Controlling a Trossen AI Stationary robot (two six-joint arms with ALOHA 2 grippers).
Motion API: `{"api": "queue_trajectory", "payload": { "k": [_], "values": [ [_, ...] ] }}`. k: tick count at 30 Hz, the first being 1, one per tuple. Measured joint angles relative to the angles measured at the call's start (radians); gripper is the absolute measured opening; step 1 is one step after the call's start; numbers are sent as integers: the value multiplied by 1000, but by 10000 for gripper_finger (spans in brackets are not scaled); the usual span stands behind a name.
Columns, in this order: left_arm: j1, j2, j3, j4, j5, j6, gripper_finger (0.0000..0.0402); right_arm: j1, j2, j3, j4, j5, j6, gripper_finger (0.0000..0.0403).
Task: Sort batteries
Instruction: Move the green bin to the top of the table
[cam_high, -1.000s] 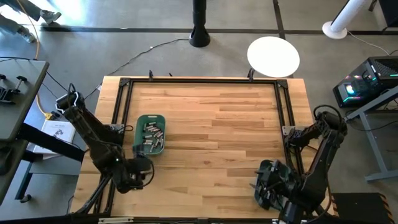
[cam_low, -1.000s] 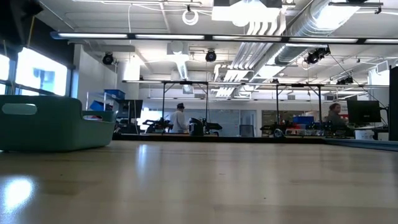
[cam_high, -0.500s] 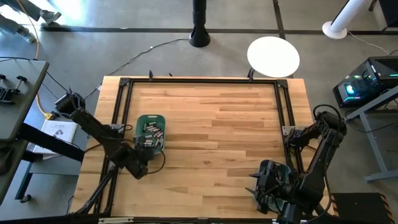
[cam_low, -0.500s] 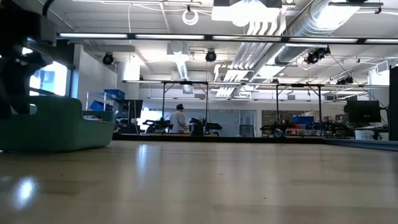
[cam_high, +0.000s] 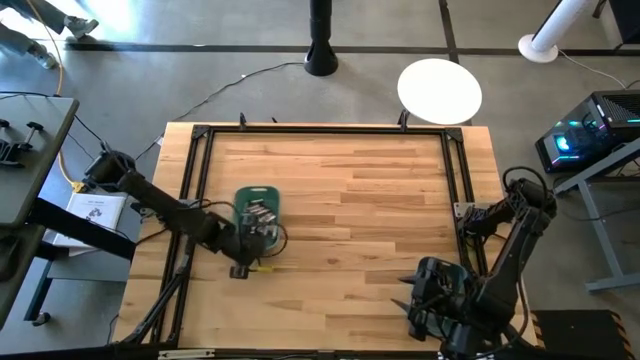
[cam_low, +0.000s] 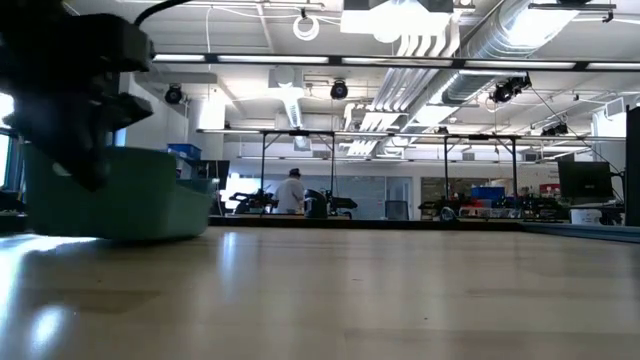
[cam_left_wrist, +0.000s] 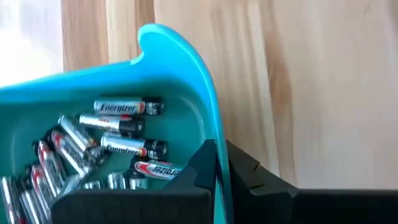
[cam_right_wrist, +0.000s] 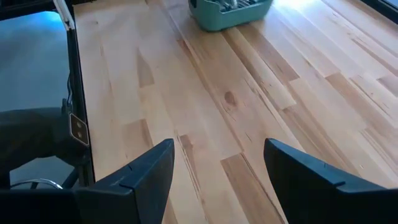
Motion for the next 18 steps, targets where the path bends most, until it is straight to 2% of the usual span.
{"api": "queue_trajectory", "payload": {
  "k": [5,9,14,18],
  "values": [
    [60,0,0,156,53,119,1,-14,0,0,0,-17,-10,243],
    [122,0,0,172,66,190,1,-25,0,0,1,-18,-33,243],
    [240,0,0,204,35,272,1,-53,0,0,-4,-47,-51,243],
    [363,0,0,274,35,392,1,-82,0,0,-6,-87,-64,243]
  ]
}}
